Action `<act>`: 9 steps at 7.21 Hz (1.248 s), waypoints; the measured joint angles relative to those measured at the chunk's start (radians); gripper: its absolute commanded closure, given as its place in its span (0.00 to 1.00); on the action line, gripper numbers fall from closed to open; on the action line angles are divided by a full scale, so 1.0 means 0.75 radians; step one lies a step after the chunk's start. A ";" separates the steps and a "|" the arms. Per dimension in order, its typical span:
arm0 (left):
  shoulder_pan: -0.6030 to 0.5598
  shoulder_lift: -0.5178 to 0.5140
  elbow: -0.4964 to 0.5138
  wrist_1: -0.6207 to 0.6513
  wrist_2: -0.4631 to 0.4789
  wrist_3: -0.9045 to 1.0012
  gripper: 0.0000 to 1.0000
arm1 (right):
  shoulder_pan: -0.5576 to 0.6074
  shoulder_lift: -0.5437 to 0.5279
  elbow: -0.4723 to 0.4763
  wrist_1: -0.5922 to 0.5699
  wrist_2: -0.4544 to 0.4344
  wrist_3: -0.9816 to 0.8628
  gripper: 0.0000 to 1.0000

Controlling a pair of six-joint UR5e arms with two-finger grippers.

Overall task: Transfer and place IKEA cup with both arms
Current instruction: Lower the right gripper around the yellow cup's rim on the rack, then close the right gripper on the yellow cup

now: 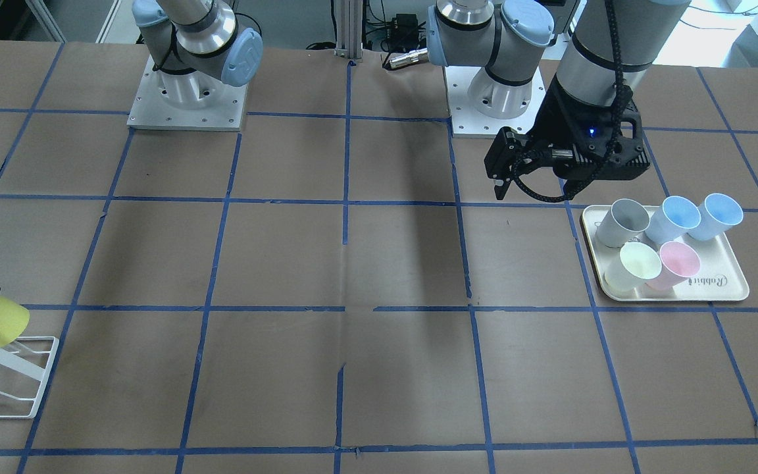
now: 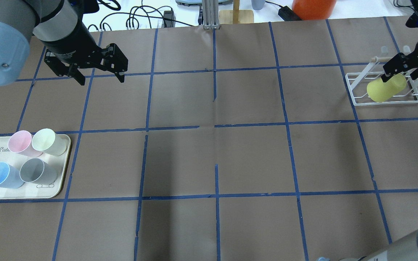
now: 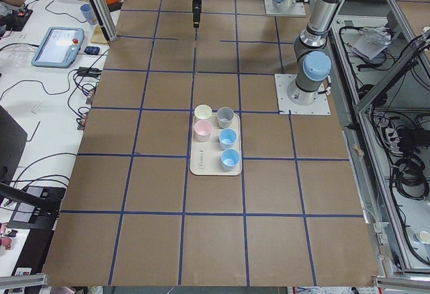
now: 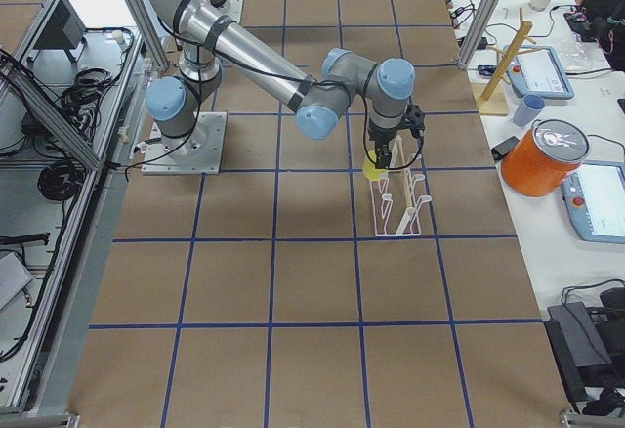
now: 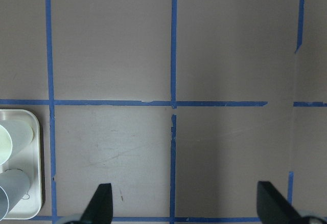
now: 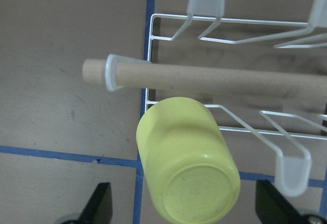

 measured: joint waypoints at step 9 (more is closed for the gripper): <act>0.000 0.002 0.000 0.000 0.002 0.000 0.00 | 0.000 0.082 -0.009 -0.001 0.002 0.010 0.29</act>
